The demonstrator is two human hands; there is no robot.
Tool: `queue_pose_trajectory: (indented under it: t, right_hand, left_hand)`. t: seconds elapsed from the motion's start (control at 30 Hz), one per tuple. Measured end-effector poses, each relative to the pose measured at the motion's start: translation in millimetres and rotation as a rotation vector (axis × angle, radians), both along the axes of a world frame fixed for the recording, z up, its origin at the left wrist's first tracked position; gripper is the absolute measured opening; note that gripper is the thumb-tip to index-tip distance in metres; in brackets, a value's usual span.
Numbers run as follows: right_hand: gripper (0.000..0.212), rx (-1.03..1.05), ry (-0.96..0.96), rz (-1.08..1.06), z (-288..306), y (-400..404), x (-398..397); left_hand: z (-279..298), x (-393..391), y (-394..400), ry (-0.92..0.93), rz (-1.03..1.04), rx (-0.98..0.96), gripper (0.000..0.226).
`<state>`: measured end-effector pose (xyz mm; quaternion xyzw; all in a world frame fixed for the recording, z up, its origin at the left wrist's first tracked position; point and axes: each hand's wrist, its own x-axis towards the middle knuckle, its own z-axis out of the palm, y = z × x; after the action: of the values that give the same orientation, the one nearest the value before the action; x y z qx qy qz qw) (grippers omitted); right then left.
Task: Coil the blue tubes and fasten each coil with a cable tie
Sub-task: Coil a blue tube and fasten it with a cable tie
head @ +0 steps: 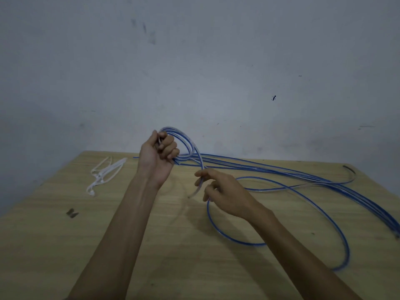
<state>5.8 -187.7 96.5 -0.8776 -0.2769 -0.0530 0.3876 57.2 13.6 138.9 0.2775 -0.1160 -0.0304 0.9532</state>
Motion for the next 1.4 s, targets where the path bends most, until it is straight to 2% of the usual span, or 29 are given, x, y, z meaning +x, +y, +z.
queue_pose_trajectory:
  t: [0.13, 0.2, 0.43, 0.6, 0.77, 0.87, 0.93, 1.07, 1.13, 1.2, 1.3, 1.37, 1.4]
  right_hand:
    - [0.02, -0.041, -0.195, -0.011, 6.5, 6.2, -1.9]
    - [0.024, -0.056, -0.272, -0.042, 8.0, 7.8, 1.8]
    - [0.033, 0.18, -0.242, -0.149, 3.3, 6.7, 6.0]
    - [0.027, 0.095, -0.489, -0.379, -6.1, 14.3, 1.6]
    - [0.043, 0.07, -0.711, -0.54, -15.6, 21.3, -1.3]
    - [0.041, -0.095, -0.773, -0.565, -19.9, 19.6, 5.9]
    - [0.039, -0.158, -0.754, -0.515, -26.0, 21.4, 8.4]
    - [0.031, -0.004, -0.551, -0.384, -31.9, 27.3, 9.5]
    - [0.026, 0.055, -0.456, -0.35, -31.7, 28.4, 11.2]
    - [0.023, 0.091, -0.392, -0.319, -30.9, 30.5, 12.2]
    - [0.026, 0.14, -0.286, -0.284, -28.8, 32.0, 14.7]
    - [0.031, 0.169, -0.216, -0.264, -25.4, 31.3, 18.4]
    - [0.034, 0.193, -0.181, -0.244, -23.3, 30.4, 20.1]
  left_hand:
    - [-2.8, -4.1, -21.3, -0.011, 0.033, 0.144, 0.037]
    - [-4.1, -8.8, -37.9, -0.018, 0.064, 0.218, 0.035]
    - [-7.1, -24.7, -69.3, -0.017, 0.16, 0.326, 0.034]
    - [-11.2, -20.6, -67.2, -0.001, 0.131, 0.27, 0.037]
    - [-5.7, -21.3, -59.0, 0.063, 0.036, 0.121, 0.038]
    - [-7.0, -20.5, -59.3, 0.119, -0.061, 0.03, 0.039]
    - [-8.6, -18.9, -58.7, 0.144, -0.103, -0.05, 0.039]
    - [-13.9, -15.2, -53.6, 0.245, -0.175, -0.191, 0.039]
    - [-15.9, -13.0, -50.6, 0.284, -0.161, -0.195, 0.04]
    - [-17.0, -11.0, -46.0, 0.312, -0.124, -0.096, 0.04]
    - [-23.6, -16.5, -28.8, 0.336, -0.145, 0.154, 0.044]
    - [-33.5, -22.6, -12.5, 0.329, -0.13, 0.47, 0.052]
    - [-37.7, -24.8, -4.1, 0.301, -0.016, 0.702, 0.054]
